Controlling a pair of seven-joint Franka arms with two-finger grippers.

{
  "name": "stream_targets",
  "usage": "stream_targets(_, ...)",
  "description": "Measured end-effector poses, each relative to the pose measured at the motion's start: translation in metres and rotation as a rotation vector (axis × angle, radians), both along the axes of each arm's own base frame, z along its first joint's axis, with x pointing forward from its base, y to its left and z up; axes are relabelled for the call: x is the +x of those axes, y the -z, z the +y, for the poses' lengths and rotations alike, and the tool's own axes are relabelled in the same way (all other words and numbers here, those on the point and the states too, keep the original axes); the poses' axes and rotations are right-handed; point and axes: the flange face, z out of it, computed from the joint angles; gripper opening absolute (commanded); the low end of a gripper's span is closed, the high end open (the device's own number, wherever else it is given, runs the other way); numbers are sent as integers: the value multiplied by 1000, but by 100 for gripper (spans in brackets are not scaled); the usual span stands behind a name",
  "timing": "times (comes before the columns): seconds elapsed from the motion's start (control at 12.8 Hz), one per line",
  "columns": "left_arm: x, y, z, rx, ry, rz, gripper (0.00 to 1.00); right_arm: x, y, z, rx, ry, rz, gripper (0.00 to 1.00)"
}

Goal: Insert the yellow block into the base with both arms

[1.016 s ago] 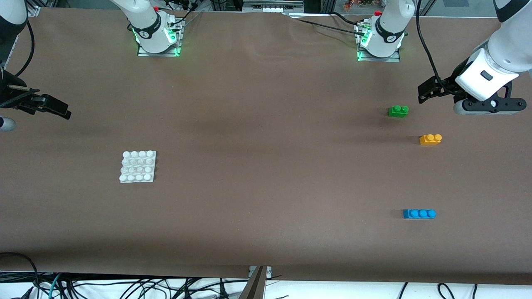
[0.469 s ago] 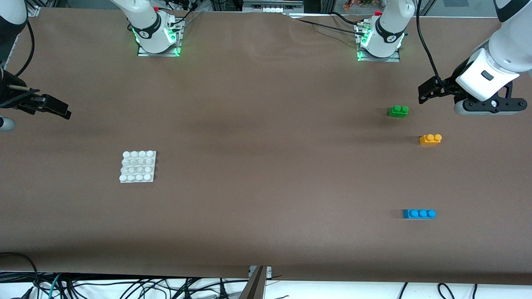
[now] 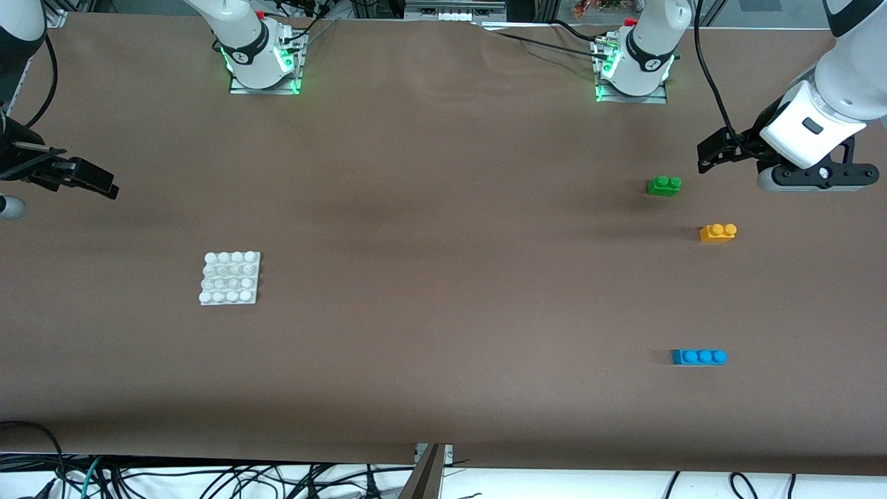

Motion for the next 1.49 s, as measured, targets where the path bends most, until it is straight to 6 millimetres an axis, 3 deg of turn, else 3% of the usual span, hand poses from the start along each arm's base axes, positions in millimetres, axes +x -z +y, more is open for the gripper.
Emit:
stream_targets(0.47, -1, -7, -13, -2, 24, -19, 100, 0, 0, 0, 0, 0, 0, 100)
stream_targets(1.49, 1, -5, -7, -2, 13, -14, 100, 0, 0, 0, 0, 0, 1, 100)
